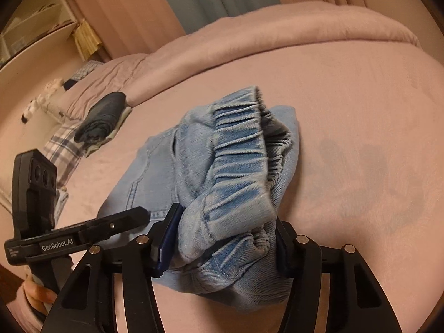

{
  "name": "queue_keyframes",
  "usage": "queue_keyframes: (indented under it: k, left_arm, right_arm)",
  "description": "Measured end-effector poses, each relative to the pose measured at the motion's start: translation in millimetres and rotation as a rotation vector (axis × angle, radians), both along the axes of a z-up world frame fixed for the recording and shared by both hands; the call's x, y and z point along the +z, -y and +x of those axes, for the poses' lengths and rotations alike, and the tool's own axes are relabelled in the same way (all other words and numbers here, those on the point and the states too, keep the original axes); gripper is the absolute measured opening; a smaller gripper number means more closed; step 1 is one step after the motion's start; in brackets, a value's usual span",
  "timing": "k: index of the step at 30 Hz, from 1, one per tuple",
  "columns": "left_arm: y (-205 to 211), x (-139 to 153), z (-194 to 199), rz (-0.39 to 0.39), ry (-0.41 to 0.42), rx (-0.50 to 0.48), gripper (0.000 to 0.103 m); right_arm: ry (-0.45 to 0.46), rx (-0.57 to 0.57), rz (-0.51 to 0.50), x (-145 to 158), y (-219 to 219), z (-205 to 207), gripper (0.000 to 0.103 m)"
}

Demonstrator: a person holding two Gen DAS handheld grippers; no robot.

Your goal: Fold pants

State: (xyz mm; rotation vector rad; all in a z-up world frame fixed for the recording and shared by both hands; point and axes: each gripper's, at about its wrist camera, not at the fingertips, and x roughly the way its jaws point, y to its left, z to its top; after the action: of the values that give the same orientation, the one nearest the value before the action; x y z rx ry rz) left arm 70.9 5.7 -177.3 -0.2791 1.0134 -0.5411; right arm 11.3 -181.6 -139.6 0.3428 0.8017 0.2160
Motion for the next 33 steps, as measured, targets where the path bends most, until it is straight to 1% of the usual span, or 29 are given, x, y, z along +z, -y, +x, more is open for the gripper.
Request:
queue_keyframes:
  k: [3, 4, 8, 13, 21, 26, 33]
  left_arm:
    - [-2.4, 9.0, -5.3, -0.030, 0.022, -0.006, 0.050]
    - [-0.6, 13.6, -7.6, -0.033, 0.037, -0.012, 0.050]
    - [4.6, 25.1, -12.8, -0.024, 0.081, -0.028, 0.050]
    - [-3.5, 30.1, -13.7, -0.051, 0.098, -0.018, 0.050]
    - [-19.5, 38.4, -11.8, -0.074, 0.120, 0.004, 0.050]
    - [-34.5, 42.3, -10.9, -0.082, 0.124, 0.019, 0.050]
    - [-47.4, 42.8, -2.3, -0.081, 0.117, 0.045, 0.050]
  right_arm:
    - [0.019, 0.007, 0.012, 3.0, 0.5, -1.8, 0.060]
    - [0.026, 0.007, 0.015, 4.4, 0.4, -2.6, 0.057]
    - [0.053, 0.021, 0.010, 12.9, -2.5, -5.6, 0.056]
    - [0.082, 0.038, 0.010, 21.0, -9.3, -7.1, 0.056]
    - [0.108, 0.060, 0.011, 32.0, -20.7, 2.8, 0.056]
    - [0.120, 0.072, -0.005, 39.5, -29.9, 14.0, 0.056]
    - [0.123, 0.089, -0.003, 41.5, -41.8, 32.8, 0.056]
